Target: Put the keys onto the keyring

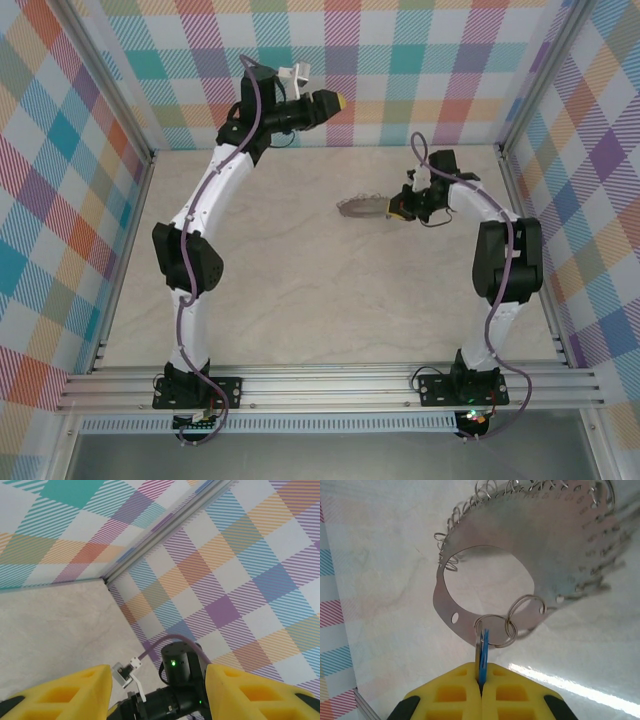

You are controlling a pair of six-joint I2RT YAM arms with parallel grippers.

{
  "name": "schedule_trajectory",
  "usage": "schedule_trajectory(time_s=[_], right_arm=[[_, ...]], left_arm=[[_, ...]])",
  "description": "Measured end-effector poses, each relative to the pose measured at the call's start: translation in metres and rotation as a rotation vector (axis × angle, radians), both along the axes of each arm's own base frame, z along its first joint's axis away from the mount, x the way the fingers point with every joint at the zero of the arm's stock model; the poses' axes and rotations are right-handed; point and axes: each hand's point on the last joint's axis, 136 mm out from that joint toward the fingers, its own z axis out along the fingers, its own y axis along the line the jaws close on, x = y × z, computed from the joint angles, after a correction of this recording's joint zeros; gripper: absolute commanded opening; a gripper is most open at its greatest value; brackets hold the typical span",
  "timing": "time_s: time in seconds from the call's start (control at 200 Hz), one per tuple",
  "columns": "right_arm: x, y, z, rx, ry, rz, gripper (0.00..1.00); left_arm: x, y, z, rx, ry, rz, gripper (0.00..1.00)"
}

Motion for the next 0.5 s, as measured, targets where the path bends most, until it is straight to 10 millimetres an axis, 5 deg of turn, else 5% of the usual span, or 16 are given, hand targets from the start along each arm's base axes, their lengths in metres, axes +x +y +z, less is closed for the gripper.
schedule_trajectory(time_s=[0.275, 0.505], right_arm=[[-0.047, 0.024, -0.047, -0.013, 0.097, 0.047, 0.00], [-0.098, 0.037, -0.067, -0.025, 0.164, 0.097, 0.57]], left_arm=[[-0.009, 0.000, -0.010, -0.012, 0.022, -0.021, 0.53], [-0.012, 0.001, -0.011, -0.020, 0.005, -0.021, 0.57]])
